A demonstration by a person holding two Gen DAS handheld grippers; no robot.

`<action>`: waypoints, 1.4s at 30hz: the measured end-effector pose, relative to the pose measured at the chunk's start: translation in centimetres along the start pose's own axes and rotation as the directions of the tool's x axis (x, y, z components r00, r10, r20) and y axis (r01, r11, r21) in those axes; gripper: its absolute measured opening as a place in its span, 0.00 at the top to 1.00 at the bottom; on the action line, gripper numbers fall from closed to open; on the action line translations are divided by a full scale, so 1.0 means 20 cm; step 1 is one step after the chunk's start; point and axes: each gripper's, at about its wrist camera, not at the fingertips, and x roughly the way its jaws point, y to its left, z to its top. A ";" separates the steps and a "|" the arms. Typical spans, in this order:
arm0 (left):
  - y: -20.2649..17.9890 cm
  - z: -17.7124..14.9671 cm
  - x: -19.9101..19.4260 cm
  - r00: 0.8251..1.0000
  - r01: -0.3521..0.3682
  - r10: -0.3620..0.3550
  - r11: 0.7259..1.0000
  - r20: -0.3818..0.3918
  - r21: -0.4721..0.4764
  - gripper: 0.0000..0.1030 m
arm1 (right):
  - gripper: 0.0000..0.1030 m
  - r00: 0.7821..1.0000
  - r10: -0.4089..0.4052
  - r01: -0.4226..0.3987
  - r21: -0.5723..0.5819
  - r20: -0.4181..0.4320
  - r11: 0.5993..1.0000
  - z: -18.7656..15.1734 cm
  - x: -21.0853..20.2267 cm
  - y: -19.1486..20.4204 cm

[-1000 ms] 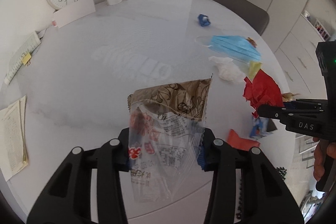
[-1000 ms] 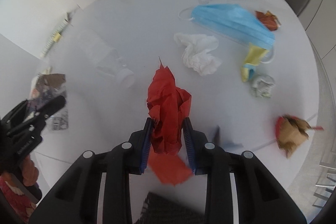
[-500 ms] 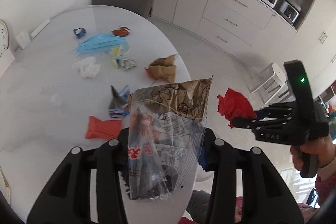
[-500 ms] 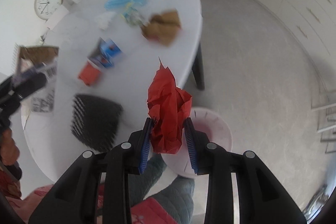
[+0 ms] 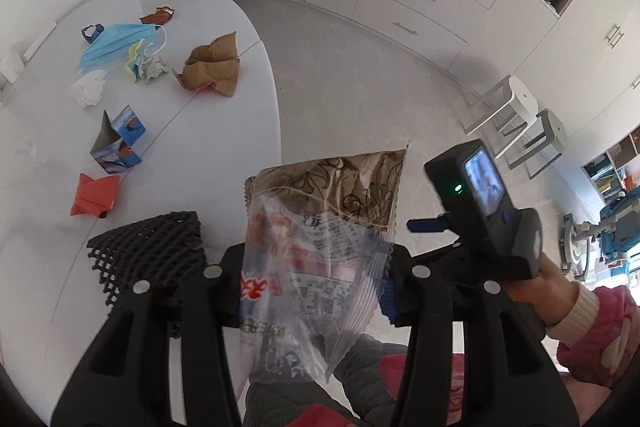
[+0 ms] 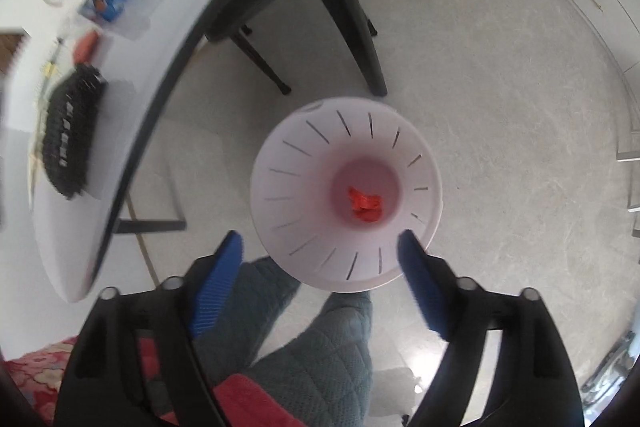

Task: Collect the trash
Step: 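Carry the red paper to the bin and open the right tool, then drop the clear snack bag into the bin with the left tool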

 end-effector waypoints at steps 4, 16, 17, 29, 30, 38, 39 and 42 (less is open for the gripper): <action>-0.08 -0.03 0.09 1.000 0.022 -0.022 1.000 -0.019 0.001 0.52 | 0.12 0.997 -0.016 0.013 0.039 0.079 0.999 -0.05 -0.21 -0.13; -0.16 -0.03 0.18 0.998 0.049 -0.051 0.998 -0.047 -0.050 0.16 | 0.09 0.968 -0.071 0.052 0.086 0.240 0.995 -0.09 -0.60 -0.28; -0.15 -0.03 0.16 0.998 0.041 -0.043 0.998 -0.038 -0.057 0.15 | 0.09 0.966 -0.071 0.052 0.083 0.248 0.995 -0.08 -0.62 -0.28; 0.25 -0.05 -0.31 0.978 -0.126 0.158 0.966 0.132 -0.227 0.08 | 0.03 0.929 0.033 -0.010 -0.065 0.368 0.998 0.06 -0.89 0.08; 0.31 -0.06 -0.34 0.975 -0.141 0.179 0.957 0.132 -0.255 0.08 | 0.02 0.927 0.043 -0.011 -0.086 0.373 0.996 0.08 -0.90 0.13; 0.60 -0.20 -0.36 0.969 -0.179 0.228 0.916 0.098 -0.359 0.08 | 0.02 0.922 0.096 -0.013 -0.220 0.376 0.975 0.27 -0.90 0.45; 0.63 -0.21 -0.34 0.969 -0.188 0.232 0.915 0.085 -0.358 0.08 | 0.02 0.923 0.101 -0.015 -0.228 0.371 0.973 0.28 -0.90 0.47; 0.71 -0.24 -0.29 0.969 -0.211 0.244 0.906 0.047 -0.367 0.08 | 0.02 0.932 0.108 -0.014 -0.263 0.346 0.965 0.34 -0.86 0.56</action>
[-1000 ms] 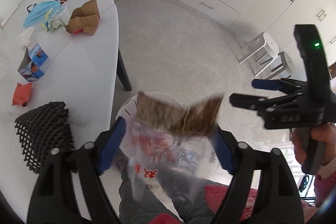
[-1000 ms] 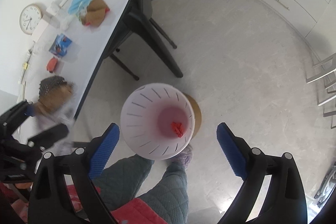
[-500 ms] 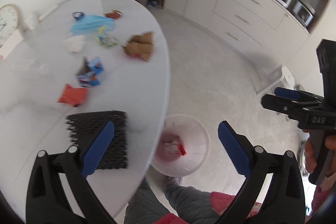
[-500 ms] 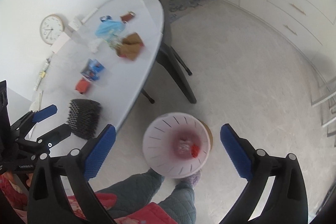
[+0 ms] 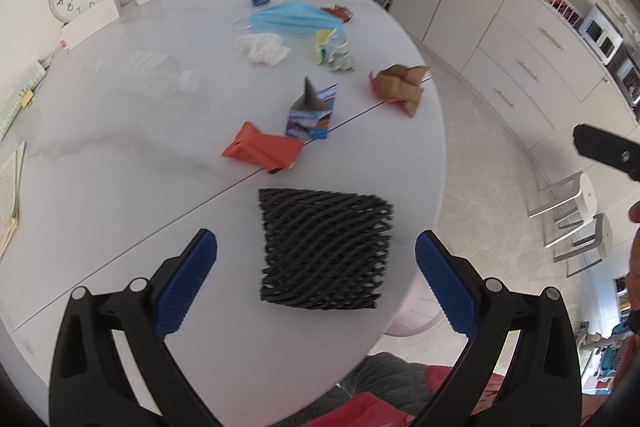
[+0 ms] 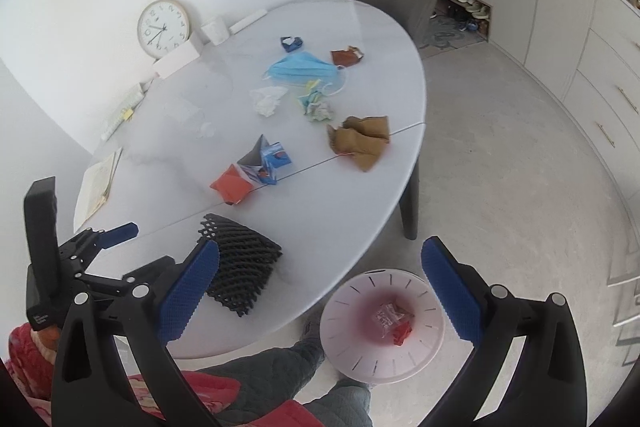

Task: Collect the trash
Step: 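Drop the clear snack bag into the bin with the left tool, then grasp the paper boat with the right tool while the left tool grasps the red packet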

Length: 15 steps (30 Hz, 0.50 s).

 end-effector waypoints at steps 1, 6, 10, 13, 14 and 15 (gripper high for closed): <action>0.03 0.00 0.01 1.000 0.002 -0.002 1.000 -0.006 -0.013 0.08 | 0.02 1.000 0.003 -0.003 -0.008 -0.004 1.000 0.01 0.02 0.03; 0.19 0.06 0.08 1.000 0.025 -0.026 0.996 -0.011 -0.086 0.08 | 0.02 0.999 0.023 -0.024 -0.038 -0.041 0.999 0.07 0.14 0.14; 0.28 0.15 0.12 1.000 -0.004 0.003 0.997 -0.005 -0.076 0.08 | 0.02 0.996 0.039 -0.044 -0.059 -0.075 0.997 0.12 0.29 0.22; 0.34 0.19 0.13 1.000 0.008 -0.008 0.997 -0.003 -0.077 0.08 | 0.03 0.994 0.037 -0.048 -0.099 -0.103 0.994 0.18 0.44 0.29; 0.35 0.20 0.14 1.000 0.010 -0.011 0.997 -0.007 -0.076 0.08 | 0.02 0.993 0.036 -0.049 -0.112 -0.116 0.993 0.20 0.49 0.31; 0.37 0.21 0.15 1.000 0.011 -0.012 0.997 -0.011 -0.074 0.08 | 0.03 0.992 0.036 -0.052 -0.123 -0.123 0.991 0.21 0.53 0.33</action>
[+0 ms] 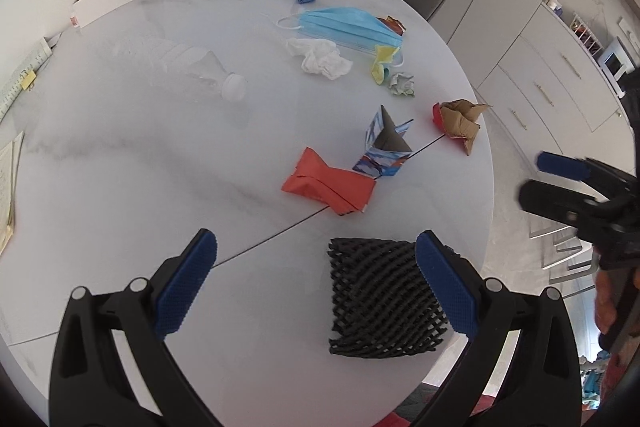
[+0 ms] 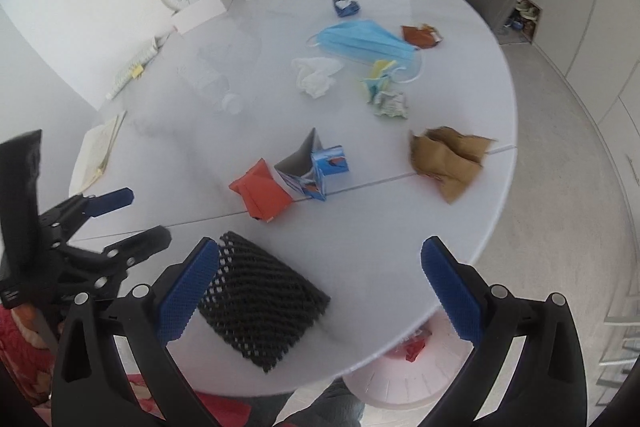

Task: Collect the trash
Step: 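Grasp the paper boat with the right tool while the left tool grasps the red packet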

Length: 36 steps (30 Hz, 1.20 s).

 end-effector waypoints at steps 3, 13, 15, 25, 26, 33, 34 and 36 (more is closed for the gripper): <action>0.04 0.01 0.03 1.000 0.002 -0.002 1.000 -0.015 0.007 0.08 | 0.03 1.000 0.009 -0.010 -0.056 -0.025 0.998 0.08 0.15 0.06; 0.13 0.04 0.13 0.998 0.023 -0.022 1.000 -0.056 0.020 0.08 | 0.03 0.988 -0.056 0.010 -0.303 -0.145 0.953 0.25 0.50 0.14; 0.14 0.05 0.15 0.998 0.033 -0.032 0.999 -0.057 0.006 0.08 | 0.03 0.988 0.002 -0.034 -0.204 -0.156 0.978 0.27 0.51 0.09; 0.16 0.11 0.21 0.996 0.040 -0.039 0.999 -0.074 0.006 0.08 | 0.03 0.973 -0.019 -0.083 -0.424 -0.230 0.902 0.27 0.67 0.19; 0.16 0.11 0.22 0.996 0.040 -0.040 0.999 -0.076 0.003 0.08 | 0.07 0.969 -0.029 -0.086 -0.450 -0.244 0.889 0.27 0.70 0.19; 0.14 0.12 0.26 0.994 0.065 -0.065 0.998 -0.091 0.003 0.08 | 0.72 0.948 -0.041 -0.106 -0.436 -0.314 0.893 0.29 0.77 0.13; 0.14 0.13 0.28 0.992 0.075 -0.074 0.997 -0.099 0.001 0.08 | 0.81 0.949 -0.038 -0.102 -0.417 -0.314 0.903 0.30 0.76 0.12; 0.13 0.14 0.30 0.990 0.088 -0.089 0.996 -0.113 -0.010 0.08 | 0.81 0.957 -0.040 -0.075 -0.379 -0.288 0.922 0.31 0.72 0.08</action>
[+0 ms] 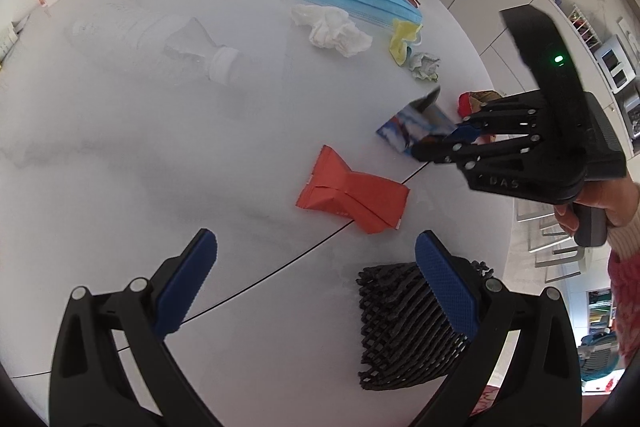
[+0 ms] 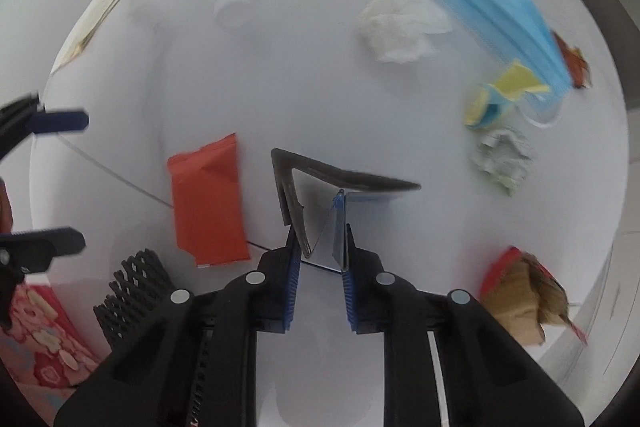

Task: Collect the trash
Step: 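Grasp the paper boat with the right tool while the left tool grasps the red packet, then carry both items to the bin and open both tools over it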

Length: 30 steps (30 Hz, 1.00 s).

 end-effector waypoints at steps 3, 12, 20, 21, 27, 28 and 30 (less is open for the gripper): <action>-0.03 0.03 0.03 1.000 0.024 -0.024 0.999 -0.013 -0.032 0.08 | 0.81 0.998 0.004 -0.012 0.118 0.071 0.993 -0.05 -0.10 -0.07; -0.08 0.14 0.27 0.989 -0.063 0.014 0.940 -0.147 -0.334 0.08 | 0.82 0.965 -0.035 -0.052 0.321 0.260 0.946 -0.28 -0.42 -0.15; -0.10 0.19 0.39 0.976 -0.139 0.031 0.848 -0.214 -0.512 0.52 | 0.81 0.944 -0.057 -0.079 0.393 0.324 0.916 -0.54 -0.63 -0.16; -0.11 0.21 0.39 0.976 -0.147 0.042 0.853 -0.214 -0.502 0.58 | 0.81 0.944 -0.060 -0.080 0.402 0.326 0.912 -0.56 -0.64 -0.17; -0.17 0.23 0.34 0.976 -0.169 0.083 0.868 -0.199 -0.467 0.69 | 0.81 0.937 -0.093 -0.078 0.462 0.336 0.883 -0.77 -0.71 -0.18; -0.19 0.23 0.32 0.977 -0.172 0.091 0.873 -0.193 -0.456 0.70 | 0.81 0.935 -0.099 -0.077 0.468 0.340 0.880 -0.80 -0.72 -0.18; -0.24 0.23 0.24 0.981 -0.161 0.097 0.893 -0.169 -0.420 0.70 | 0.81 0.933 -0.109 -0.074 0.477 0.344 0.876 -0.86 -0.75 -0.18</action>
